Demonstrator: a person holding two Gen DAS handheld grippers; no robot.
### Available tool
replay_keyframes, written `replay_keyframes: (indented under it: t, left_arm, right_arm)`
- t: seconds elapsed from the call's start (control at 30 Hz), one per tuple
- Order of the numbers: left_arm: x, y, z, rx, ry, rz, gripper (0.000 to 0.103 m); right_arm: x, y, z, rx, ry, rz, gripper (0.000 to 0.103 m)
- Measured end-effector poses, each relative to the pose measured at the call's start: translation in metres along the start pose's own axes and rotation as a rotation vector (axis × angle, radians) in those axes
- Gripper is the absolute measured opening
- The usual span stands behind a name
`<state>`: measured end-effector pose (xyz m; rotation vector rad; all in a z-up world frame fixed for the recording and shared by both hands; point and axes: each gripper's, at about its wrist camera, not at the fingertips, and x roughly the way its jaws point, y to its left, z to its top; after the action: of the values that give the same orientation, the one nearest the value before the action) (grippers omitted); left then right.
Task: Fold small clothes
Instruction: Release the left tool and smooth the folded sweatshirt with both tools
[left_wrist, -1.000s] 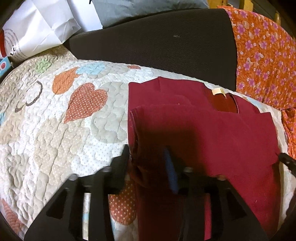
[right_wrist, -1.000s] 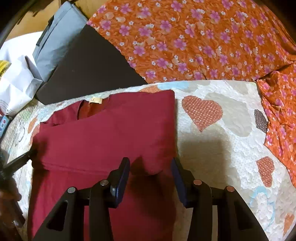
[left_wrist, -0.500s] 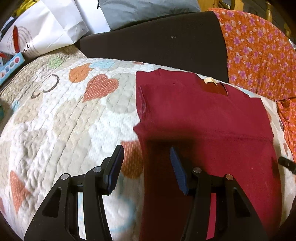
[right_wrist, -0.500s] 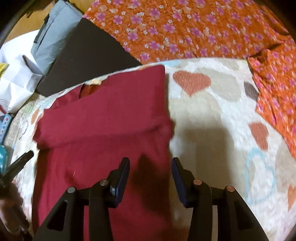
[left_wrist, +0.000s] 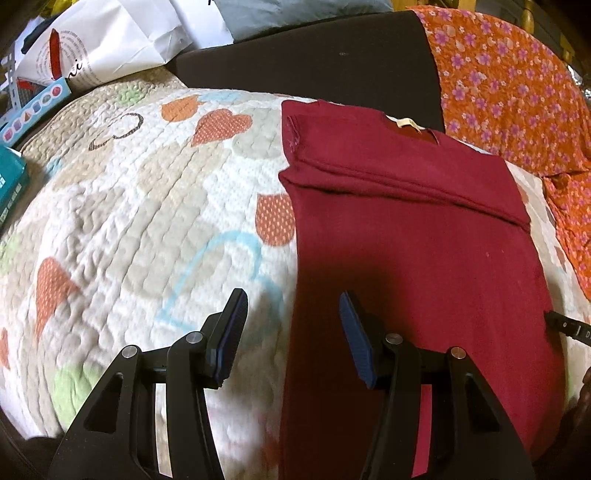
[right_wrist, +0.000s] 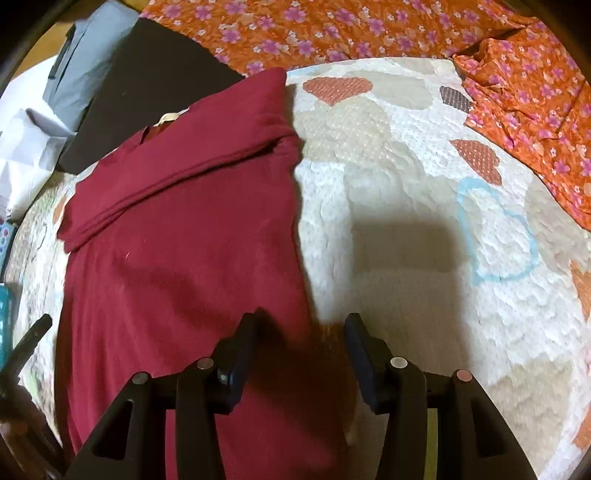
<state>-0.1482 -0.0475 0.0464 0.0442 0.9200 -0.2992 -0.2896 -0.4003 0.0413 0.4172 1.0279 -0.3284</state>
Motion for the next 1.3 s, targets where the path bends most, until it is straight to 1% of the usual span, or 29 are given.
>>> replay_keyframes:
  t: [0.1, 0.27, 0.4, 0.63, 0.7, 0.83, 0.9, 0.93, 0.97, 1.03, 1.3]
  left_arm:
    - [-0.006, -0.002, -0.010, 0.019, 0.019, -0.012, 0.052]
    - [-0.018, -0.005, -0.027, 0.038, 0.041, -0.016, 0.052]
    - [-0.029, -0.001, -0.043, 0.020, 0.080, -0.047, 0.052]
    - [-0.040, 0.015, -0.075, -0.038, 0.163, -0.133, 0.052]
    - [-0.043, 0.016, -0.081, -0.044, 0.165, -0.143, 0.052]
    - [-0.045, 0.009, -0.087, -0.027, 0.172, -0.163, 0.052]
    - [-0.045, 0.005, -0.088, -0.025, 0.173, -0.167, 0.056]
    - [-0.044, 0.004, -0.089, -0.021, 0.169, -0.168, 0.062]
    - [-0.044, 0.002, -0.089, -0.016, 0.167, -0.168, 0.065]
    - [-0.043, -0.001, -0.090, -0.010, 0.167, -0.155, 0.065]
    - [-0.041, -0.007, -0.094, 0.023, 0.162, -0.129, 0.068]
  right_arm:
    - [-0.010, -0.004, -0.012, 0.013, 0.012, 0.028, 0.047]
    - [-0.021, -0.012, -0.035, 0.004, 0.030, 0.044, 0.047]
    - [-0.029, -0.011, -0.052, -0.018, 0.037, 0.067, 0.047]
    - [-0.040, -0.014, -0.075, -0.030, 0.069, 0.126, 0.047]
    - [-0.043, -0.015, -0.079, -0.023, 0.074, 0.132, 0.048]
    - [-0.047, -0.021, -0.096, 0.002, 0.084, 0.171, 0.048]
    - [-0.048, -0.022, -0.100, 0.018, 0.084, 0.181, 0.048]
    - [-0.049, -0.024, -0.101, 0.038, 0.087, 0.191, 0.049]
    - [-0.049, -0.025, -0.102, 0.047, 0.089, 0.196, 0.050]
    - [-0.048, -0.024, -0.104, 0.048, 0.090, 0.193, 0.051]
    - [-0.047, -0.007, -0.109, -0.030, 0.087, 0.151, 0.055]
